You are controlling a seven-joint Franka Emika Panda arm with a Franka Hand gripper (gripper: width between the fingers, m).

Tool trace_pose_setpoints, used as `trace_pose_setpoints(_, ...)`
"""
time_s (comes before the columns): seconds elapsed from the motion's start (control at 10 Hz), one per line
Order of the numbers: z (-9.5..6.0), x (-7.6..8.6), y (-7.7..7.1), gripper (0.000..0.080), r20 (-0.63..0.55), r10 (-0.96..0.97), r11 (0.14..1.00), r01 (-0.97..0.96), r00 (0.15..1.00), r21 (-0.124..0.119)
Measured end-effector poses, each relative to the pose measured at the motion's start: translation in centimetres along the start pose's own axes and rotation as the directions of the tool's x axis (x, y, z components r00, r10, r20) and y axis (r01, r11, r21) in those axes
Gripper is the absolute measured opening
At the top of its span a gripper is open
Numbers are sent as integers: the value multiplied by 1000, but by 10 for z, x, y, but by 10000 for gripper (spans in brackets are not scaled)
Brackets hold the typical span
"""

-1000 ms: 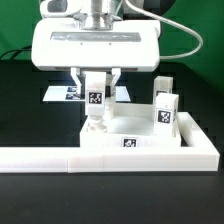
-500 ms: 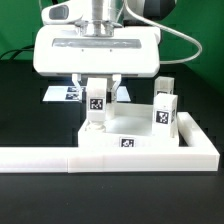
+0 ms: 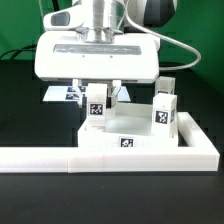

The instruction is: Assemble square table

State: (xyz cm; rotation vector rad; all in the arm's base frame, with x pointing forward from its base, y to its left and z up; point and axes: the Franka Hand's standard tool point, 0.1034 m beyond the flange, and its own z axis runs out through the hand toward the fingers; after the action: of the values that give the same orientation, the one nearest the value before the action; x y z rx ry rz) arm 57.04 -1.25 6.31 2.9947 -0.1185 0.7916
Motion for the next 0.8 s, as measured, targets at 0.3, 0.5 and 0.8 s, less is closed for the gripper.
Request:
trace_pose_setpoints(0.3,-1,-3,0,287,-20,-3,1000,3,1000,-6)
trace_pose_setpoints(0.5,-1,-4,0,287,-6,-1,1000,1,1000,-3)
trace_pose_setpoints(0.8,0,-6,-1,466,10,-1,1000,1,1000,1)
